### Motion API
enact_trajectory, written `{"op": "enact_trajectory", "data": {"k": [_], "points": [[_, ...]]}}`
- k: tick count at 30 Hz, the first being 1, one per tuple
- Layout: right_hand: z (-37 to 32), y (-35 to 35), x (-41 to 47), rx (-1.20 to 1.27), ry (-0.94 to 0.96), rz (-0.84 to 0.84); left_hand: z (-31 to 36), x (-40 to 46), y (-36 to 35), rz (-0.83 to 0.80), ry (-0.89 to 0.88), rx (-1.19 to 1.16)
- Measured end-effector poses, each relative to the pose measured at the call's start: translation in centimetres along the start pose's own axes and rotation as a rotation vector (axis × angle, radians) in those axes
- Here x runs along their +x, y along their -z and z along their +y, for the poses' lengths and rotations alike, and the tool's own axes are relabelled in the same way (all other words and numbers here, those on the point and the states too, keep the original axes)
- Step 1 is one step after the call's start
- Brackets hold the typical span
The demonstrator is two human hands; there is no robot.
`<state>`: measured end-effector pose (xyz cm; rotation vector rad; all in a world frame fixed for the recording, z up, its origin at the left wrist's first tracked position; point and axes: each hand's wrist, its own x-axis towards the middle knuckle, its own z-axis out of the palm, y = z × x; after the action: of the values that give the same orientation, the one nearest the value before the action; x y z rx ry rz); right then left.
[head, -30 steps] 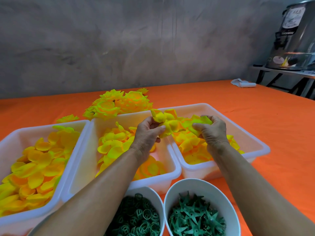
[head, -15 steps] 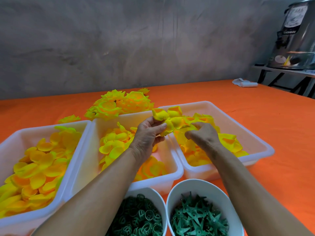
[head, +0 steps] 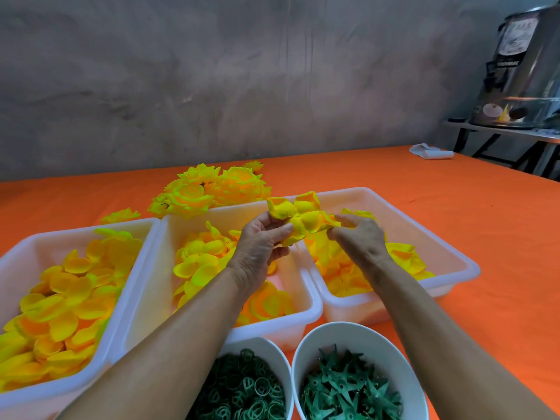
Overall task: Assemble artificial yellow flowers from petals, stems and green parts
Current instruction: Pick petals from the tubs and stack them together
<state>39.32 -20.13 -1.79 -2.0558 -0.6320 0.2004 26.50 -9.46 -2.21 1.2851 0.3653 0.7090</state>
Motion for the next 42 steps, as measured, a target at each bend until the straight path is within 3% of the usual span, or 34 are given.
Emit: {"op": "enact_trajectory", "data": {"k": [3,5,7,9,12,17,29,37,42], "points": [[0.4,-0.2,0.5,0.058,0.066,0.08,0.0,0.0,0.0,0.004,0.002,0.005],[0.4,0.1,0.5,0.265,0.081,0.13,0.0,0.0,0.0,-0.005,0.004,0.014],[-0.1,0.7,0.0,0.561,0.058,0.067,-0.1,-0.1,0.0,-0.026,0.004,0.036],[-0.5,1.0,-0.5,0.729,0.037,-0.099,-0.2,-0.1,-0.1,-0.056,-0.003,0.062],[-0.5,0.8,-1.1,0.712,0.097,-0.29,-0.2,-0.2,-0.2,-0.083,-0.017,0.105],[-0.5,0.8,-1.0,0.74,0.079,-0.408,-0.4,-0.2,-0.2,-0.06,-0.042,0.158],[-0.1,0.4,-1.1,0.647,0.191,-0.317,-0.7,-0.6,-0.5,-0.055,-0.097,0.227],[-0.1,0.2,-0.8,0.709,0.151,-0.196,-0.5,-0.1,-0.7,0.109,-0.049,0.248],[-0.1,0.0,-0.8,0.646,0.143,-0.255,-0.8,0.2,-0.5,0.121,-0.087,0.292]]}}
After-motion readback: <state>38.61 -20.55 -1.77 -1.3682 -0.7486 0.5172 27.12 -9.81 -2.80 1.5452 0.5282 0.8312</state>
